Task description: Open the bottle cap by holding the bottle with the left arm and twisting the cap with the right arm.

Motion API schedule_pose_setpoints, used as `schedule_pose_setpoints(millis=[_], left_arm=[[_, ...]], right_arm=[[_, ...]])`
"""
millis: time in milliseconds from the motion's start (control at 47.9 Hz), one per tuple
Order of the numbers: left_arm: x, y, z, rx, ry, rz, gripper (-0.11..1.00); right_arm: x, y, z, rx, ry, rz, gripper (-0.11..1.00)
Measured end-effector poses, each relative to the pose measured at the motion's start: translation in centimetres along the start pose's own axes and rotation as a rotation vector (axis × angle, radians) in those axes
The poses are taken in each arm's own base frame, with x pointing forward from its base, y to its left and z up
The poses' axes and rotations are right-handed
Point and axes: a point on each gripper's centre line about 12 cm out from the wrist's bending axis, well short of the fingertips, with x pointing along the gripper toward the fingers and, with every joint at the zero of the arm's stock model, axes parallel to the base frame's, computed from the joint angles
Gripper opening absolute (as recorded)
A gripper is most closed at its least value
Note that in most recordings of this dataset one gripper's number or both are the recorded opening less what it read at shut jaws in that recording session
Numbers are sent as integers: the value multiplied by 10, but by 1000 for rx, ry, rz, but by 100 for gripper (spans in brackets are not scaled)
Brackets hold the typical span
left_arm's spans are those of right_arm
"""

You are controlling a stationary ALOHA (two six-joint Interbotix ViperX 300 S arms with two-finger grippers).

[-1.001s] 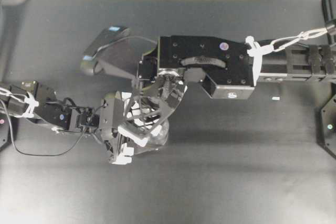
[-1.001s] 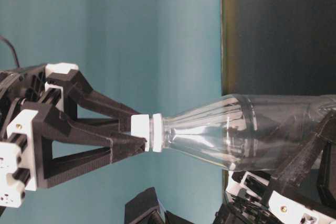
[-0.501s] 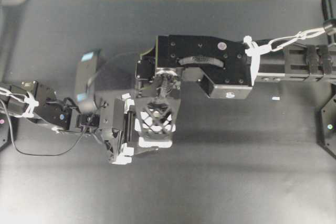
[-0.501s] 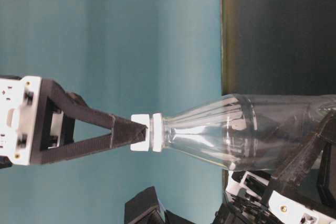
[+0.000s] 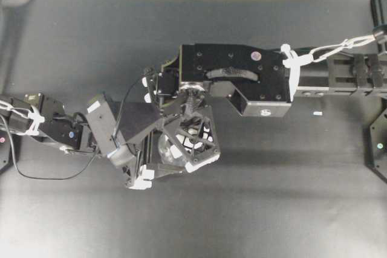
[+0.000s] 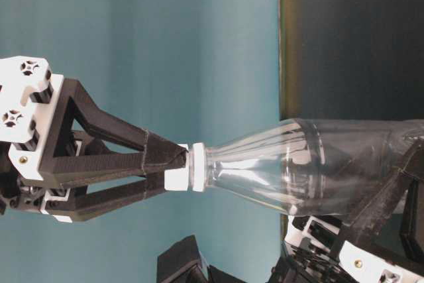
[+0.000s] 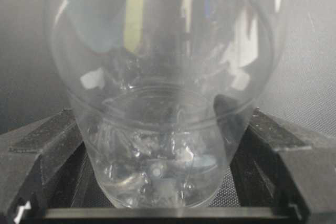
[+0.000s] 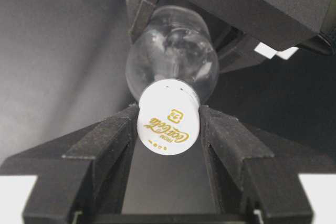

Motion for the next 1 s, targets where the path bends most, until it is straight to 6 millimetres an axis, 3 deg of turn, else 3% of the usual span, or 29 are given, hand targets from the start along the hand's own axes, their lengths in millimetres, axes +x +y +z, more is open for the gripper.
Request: schedule_pose_setpoints(millis=[668, 709, 876, 1001], left_arm=[[0, 0, 0, -1, 0, 1, 82], [0, 0, 0, -1, 0, 1, 82], [0, 0, 1, 0, 0, 0, 82], [0, 0, 0, -1, 3, 1, 82]], right_arm=[[0, 0, 0, 42, -14, -9, 39], [0, 0, 1, 45, -18, -12, 43], [0, 0, 0, 76, -34, -22, 80], [-7, 2, 0, 127, -66, -33, 82]])
